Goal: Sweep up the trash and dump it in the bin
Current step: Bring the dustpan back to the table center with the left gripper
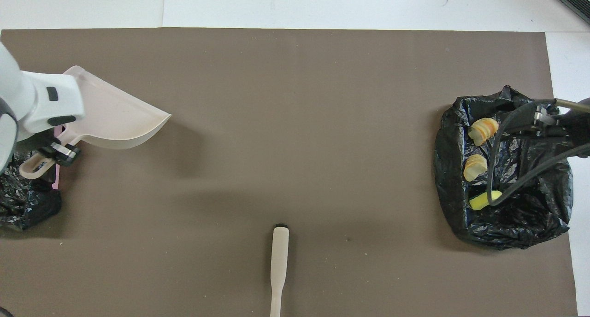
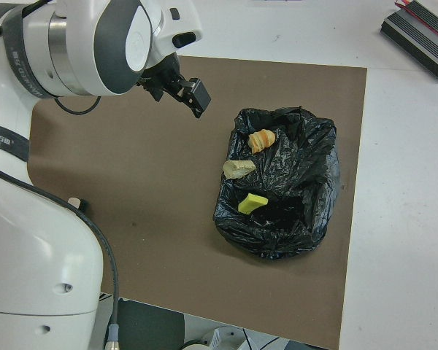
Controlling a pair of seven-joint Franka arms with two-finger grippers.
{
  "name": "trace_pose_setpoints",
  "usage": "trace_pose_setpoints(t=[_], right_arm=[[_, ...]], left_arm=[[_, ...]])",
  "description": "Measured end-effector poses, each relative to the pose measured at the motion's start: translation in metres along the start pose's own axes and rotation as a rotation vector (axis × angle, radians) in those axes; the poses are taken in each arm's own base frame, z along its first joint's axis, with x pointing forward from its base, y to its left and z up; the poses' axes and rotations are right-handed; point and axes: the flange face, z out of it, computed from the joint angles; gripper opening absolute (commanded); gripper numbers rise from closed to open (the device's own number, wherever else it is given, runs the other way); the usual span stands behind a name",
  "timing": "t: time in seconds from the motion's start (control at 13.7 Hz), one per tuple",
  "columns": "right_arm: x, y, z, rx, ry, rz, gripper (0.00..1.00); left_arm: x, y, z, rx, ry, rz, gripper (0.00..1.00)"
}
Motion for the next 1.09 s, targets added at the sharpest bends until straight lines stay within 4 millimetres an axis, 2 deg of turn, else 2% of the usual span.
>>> trace_pose_setpoints(t=[0.29,0.51,0.58,0.8,1.09], right_arm=[[-0.001,0.000,0.000,-0.001,-0.002,-0.001,1.00],[-0.003,-0.002,0.002,0.016,-0.015,-0.003,1.00],[-0.003,-0.002,0.002,0.018,-0.016,-0.003,1.00],[-0.003,-0.002,0.003,0.018,-0.017,-0.003,1.00],[-0.003,-0.003,0.006,0.015,-0.023,-0.040,1.00]], left_arm=[[0.024,0.091,-0.026,-0.169,0.115,-0.231,0.00],[0.033,0.158,-0.041,-0.239,0.178,-0.254,0.00],[0.035,0.177,-0.041,-0.245,0.193,-0.244,0.00],[0.045,0.221,-0.018,-0.287,0.218,-0.211,0.00],[0.071,0.285,0.043,-0.296,0.217,-0.205,0.00]])
